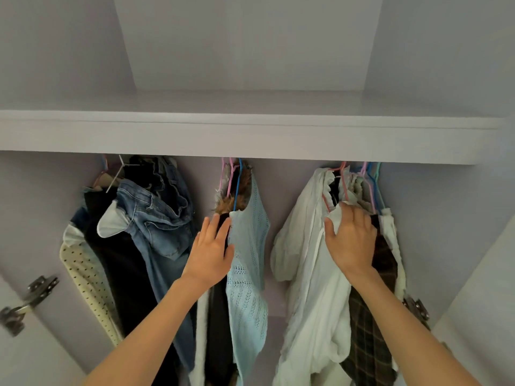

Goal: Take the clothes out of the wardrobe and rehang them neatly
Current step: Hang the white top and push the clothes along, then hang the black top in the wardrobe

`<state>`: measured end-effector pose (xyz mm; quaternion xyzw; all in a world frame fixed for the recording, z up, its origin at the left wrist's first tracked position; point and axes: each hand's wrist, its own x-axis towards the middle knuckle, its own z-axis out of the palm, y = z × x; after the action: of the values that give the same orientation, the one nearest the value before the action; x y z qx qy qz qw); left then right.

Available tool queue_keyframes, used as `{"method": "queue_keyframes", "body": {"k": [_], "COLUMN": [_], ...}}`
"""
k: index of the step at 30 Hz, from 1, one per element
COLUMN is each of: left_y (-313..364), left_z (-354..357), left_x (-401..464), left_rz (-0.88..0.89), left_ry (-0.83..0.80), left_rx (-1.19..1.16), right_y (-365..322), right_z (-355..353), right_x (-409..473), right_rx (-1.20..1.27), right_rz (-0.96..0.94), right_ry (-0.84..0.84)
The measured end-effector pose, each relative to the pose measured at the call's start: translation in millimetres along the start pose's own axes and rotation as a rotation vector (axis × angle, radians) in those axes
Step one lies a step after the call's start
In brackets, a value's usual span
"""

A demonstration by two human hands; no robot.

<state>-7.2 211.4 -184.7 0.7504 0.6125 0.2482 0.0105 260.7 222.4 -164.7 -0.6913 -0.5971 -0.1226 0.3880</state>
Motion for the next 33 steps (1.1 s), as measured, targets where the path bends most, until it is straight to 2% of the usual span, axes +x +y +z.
{"method": "queue_keyframes", "body": {"k": [4,7,15,18,23,28,33], "left_y": [-11,-29,-85,-84,-55,13,74], "left_z": [-12,-21,-57,-78,-97,-101,-139], "left_x": [-32,-73,-251,-328,-465,-603,-712], "left_rz": [0.026,-0.021,-0.519,-0.655,-0.933,-1.274,-1.592], "left_ry": [0.072,0.125,0.155,0.23,0.333,0.433,0.564], "left_rx": [0.036,0.07,0.081,0.098,0.136,0.138,0.275], "right_y": [-34,-71,-173,-198,-224,-255,-302], "right_z": [6,15,27,14,-33,-86,-160], "right_x": [-31,-64,-194,-246,-348,-451,-559], "right_rx": [0.115,0.229,0.398,0.445,0.541,0.626,0.812], "right_rz": [-0.188,-0.378,-0.735,-0.832,-0.991,-1.28,-1.569], "right_ry": [-0.121,-0.239,-0.687,-0.834,-0.998,-1.154,-1.229]}}
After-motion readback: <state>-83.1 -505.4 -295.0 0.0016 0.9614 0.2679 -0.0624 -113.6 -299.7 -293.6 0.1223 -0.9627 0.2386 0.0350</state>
